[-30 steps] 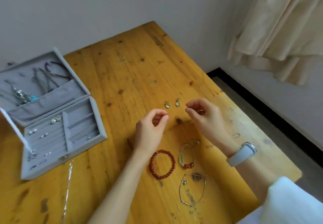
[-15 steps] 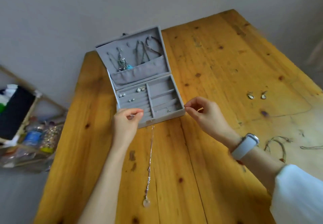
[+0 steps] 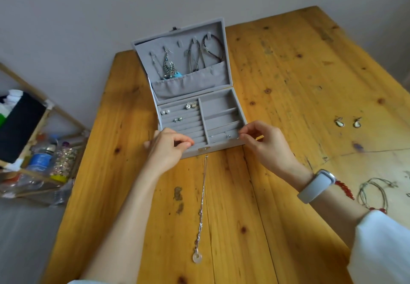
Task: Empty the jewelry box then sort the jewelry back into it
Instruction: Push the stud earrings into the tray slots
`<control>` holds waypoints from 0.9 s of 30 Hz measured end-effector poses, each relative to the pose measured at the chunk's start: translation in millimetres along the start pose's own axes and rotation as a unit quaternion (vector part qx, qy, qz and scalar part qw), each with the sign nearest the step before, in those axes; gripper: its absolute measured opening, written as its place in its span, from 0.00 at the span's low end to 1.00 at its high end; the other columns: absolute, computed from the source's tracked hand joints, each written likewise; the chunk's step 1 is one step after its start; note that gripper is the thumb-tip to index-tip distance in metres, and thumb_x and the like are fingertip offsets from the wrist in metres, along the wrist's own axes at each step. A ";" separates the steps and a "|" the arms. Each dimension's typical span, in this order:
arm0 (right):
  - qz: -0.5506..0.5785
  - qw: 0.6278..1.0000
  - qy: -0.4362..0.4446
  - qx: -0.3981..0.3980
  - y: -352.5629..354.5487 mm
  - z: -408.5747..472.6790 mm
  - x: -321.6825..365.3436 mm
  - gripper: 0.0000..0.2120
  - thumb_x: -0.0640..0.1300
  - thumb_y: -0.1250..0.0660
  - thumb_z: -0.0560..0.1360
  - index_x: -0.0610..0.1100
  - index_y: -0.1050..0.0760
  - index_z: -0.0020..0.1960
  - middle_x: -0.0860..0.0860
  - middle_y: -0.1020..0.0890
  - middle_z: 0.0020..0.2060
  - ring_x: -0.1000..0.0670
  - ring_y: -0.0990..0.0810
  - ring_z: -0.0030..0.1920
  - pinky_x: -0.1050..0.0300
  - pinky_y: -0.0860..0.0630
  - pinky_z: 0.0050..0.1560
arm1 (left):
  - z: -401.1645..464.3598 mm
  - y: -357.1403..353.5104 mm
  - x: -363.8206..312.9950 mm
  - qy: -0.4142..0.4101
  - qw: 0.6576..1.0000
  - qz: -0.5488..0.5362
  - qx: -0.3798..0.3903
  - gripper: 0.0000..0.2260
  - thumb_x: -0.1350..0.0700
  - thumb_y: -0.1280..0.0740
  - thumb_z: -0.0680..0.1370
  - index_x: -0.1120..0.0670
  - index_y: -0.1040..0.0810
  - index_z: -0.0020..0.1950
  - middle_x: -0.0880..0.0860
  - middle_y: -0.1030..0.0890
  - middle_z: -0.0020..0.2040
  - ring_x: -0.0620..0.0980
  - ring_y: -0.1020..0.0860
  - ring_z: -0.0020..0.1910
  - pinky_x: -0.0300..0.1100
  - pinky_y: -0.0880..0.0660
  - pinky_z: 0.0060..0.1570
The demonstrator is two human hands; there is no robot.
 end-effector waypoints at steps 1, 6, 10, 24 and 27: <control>0.000 1.000 0.001 -0.001 -0.1 0.1 -0.2 0.03 0.38 0.35 0.74 0.43 0.23 0.44 0.54 0.22 0.37 0.59 0.25 0.38 0.71 0.31 0.40 | 1.1 0.2 -1.2 -0.002 1.000 0.003 0.007 0.06 0.52 0.35 0.76 0.40 0.22 0.42 0.44 0.27 0.50 0.46 0.37 0.58 0.43 0.48 0.52; -0.001 1.000 0.001 -0.001 -1.4 1.1 -0.4 0.03 0.39 0.35 0.74 0.44 0.23 0.44 0.56 0.22 0.37 0.59 0.25 0.39 0.71 0.31 0.40 | 6.1 0.6 -4.8 0.003 1.000 0.002 -0.001 0.08 0.52 0.32 0.74 0.39 0.24 0.38 0.44 0.27 0.48 0.46 0.36 0.57 0.43 0.47 0.52; 0.000 1.000 0.002 -0.003 -1.6 0.3 1.1 0.03 0.38 0.35 0.74 0.44 0.23 0.44 0.56 0.23 0.36 0.59 0.26 0.38 0.70 0.31 0.40 | 8.6 2.3 -5.6 0.008 1.000 0.002 -0.015 0.07 0.52 0.29 0.72 0.42 0.24 0.37 0.44 0.28 0.44 0.48 0.32 0.56 0.44 0.46 0.51; -0.133 0.982 0.111 0.078 -59.2 21.0 32.5 0.03 0.39 0.34 0.72 0.43 0.21 0.43 0.51 0.20 0.39 0.49 0.25 0.44 0.52 0.28 0.48 | -38.0 -16.7 28.6 -0.063 0.966 0.034 -0.247 0.16 0.49 0.38 0.71 0.50 0.20 0.56 0.50 0.24 0.60 0.52 0.32 0.59 0.46 0.43 0.51; -0.178 0.971 0.129 0.094 -72.5 25.5 35.4 0.04 0.38 0.34 0.71 0.44 0.20 0.42 0.50 0.17 0.42 0.46 0.24 0.48 0.51 0.31 0.51 | -43.8 -25.6 35.8 -0.041 0.971 0.031 -0.234 0.25 0.43 0.45 0.72 0.51 0.27 0.65 0.50 0.30 0.68 0.52 0.36 0.66 0.54 0.39 0.56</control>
Point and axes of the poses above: each hand's wrist, its own z-axis towards the middle knuckle, its own y-axis out of the back of the hand, x = y × z, the point moved 3 cm from there along z, towards the middle knuckle
